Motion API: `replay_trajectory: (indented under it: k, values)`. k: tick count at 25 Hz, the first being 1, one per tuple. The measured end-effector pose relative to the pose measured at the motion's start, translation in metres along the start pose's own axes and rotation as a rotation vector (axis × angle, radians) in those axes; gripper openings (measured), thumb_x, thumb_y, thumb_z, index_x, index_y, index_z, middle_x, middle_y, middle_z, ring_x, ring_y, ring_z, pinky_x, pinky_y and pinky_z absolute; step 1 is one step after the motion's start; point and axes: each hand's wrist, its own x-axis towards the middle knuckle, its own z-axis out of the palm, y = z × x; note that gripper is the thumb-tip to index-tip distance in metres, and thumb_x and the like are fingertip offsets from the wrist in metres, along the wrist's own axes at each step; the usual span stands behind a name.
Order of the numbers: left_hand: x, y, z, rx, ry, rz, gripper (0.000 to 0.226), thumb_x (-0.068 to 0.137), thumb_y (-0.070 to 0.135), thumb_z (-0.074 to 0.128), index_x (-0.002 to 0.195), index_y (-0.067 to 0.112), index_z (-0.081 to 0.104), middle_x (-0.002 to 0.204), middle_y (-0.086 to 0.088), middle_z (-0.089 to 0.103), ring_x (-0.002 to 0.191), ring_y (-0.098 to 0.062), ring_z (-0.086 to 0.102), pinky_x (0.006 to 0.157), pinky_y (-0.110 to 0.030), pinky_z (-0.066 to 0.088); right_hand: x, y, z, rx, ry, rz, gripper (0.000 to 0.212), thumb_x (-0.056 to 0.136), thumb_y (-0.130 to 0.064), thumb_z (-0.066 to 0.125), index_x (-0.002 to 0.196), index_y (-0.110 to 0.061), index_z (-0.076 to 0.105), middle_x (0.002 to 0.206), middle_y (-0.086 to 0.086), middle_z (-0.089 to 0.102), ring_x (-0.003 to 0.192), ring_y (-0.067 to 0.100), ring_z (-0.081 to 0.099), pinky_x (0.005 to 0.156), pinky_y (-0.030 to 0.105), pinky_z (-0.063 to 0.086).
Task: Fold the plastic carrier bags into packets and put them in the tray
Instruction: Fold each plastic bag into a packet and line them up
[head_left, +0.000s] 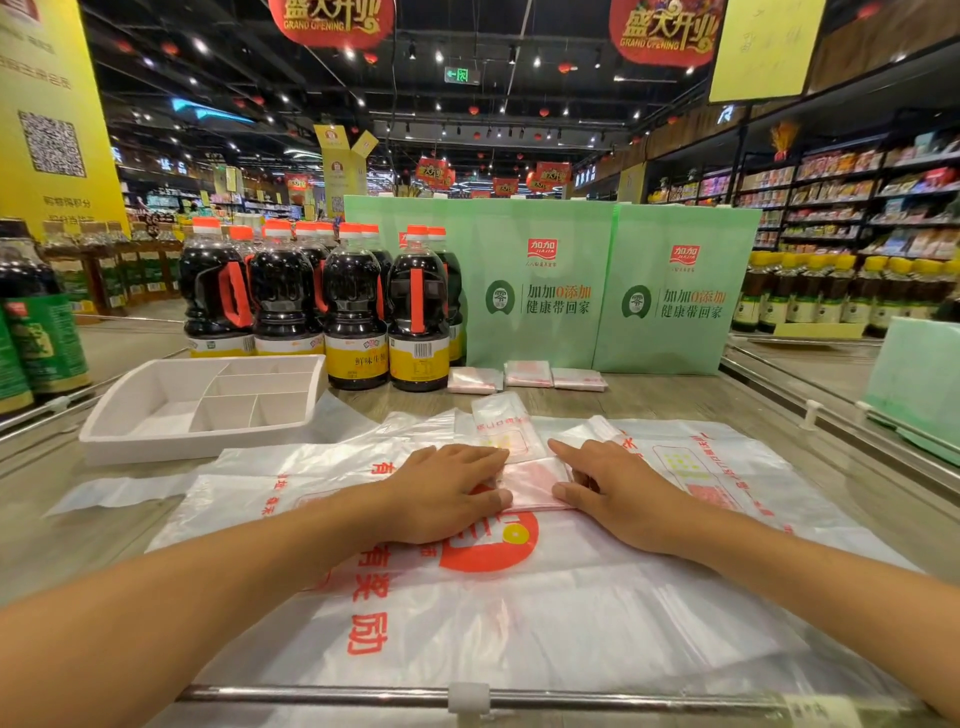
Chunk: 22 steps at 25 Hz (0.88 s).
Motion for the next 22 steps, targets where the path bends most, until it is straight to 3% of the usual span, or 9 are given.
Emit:
replay_trajectory:
  k: [3,8,12,16,19,22]
  values:
    - [-0.001,0.001,-0.002,-0.066,-0.038,-0.01,0.066,0.105,0.059,0.033,0.162,0.029,0.017,0.169,0.007,0.019,0.154,-0.014,0.017,0.125,-0.047,0.011,0.001,0.003,0.001,-0.038,-0.056,0.017,0.05,0.105,-0.041,0.05,0.15,-0.021,0.043,0.103,0.001,0.052,0.097,0.02,0.045,0.094,0.042,0.041]
    - [-0.002,0.002,-0.003,-0.059,-0.097,-0.019,0.069,0.104,0.063,0.028,0.163,0.032,0.01,0.17,0.009,0.01,0.156,-0.01,0.005,0.126,-0.048,-0.001,0.002,0.004,0.001,-0.132,-0.16,0.026,0.062,0.107,-0.049,0.036,0.162,-0.028,0.016,0.118,-0.009,0.037,0.117,0.019,0.037,0.106,0.039,0.033]
    - [-0.003,0.005,-0.003,0.001,-0.17,-0.07,0.07,0.102,0.068,0.021,0.162,0.039,0.001,0.17,0.013,-0.006,0.157,-0.013,-0.009,0.124,-0.054,-0.011,0.0,0.002,-0.004,-0.193,-0.224,0.07,0.059,0.107,-0.054,0.026,0.162,-0.036,0.013,0.149,-0.007,0.03,0.135,0.019,0.027,0.109,0.038,0.023]
    - [-0.002,0.004,-0.004,0.015,-0.175,-0.103,0.069,0.1,0.071,0.02,0.161,0.043,0.001,0.171,0.005,-0.006,0.157,-0.018,-0.01,0.123,-0.057,-0.011,-0.002,0.006,-0.007,-0.214,-0.303,0.076,0.061,0.103,-0.064,0.017,0.16,-0.046,0.009,0.161,-0.015,0.018,0.149,0.019,0.012,0.118,0.043,0.012]
    - [-0.003,0.003,-0.004,-0.015,-0.162,-0.088,0.069,0.101,0.07,0.022,0.161,0.043,0.002,0.171,0.005,-0.004,0.157,-0.015,-0.008,0.124,-0.055,-0.01,0.0,0.012,-0.009,-0.216,-0.313,0.06,0.078,0.086,-0.08,0.001,0.158,-0.051,0.01,0.164,-0.02,0.014,0.153,0.018,0.005,0.121,0.046,0.008]
    - [-0.005,0.001,-0.004,-0.019,-0.156,-0.061,0.075,0.097,0.075,0.026,0.161,0.043,0.003,0.171,0.005,-0.003,0.157,-0.014,-0.006,0.124,-0.054,-0.009,-0.002,0.012,-0.008,-0.191,-0.275,-0.011,0.114,0.06,-0.096,-0.016,0.158,-0.047,0.016,0.165,-0.02,0.015,0.153,0.015,0.007,0.123,0.046,0.009]
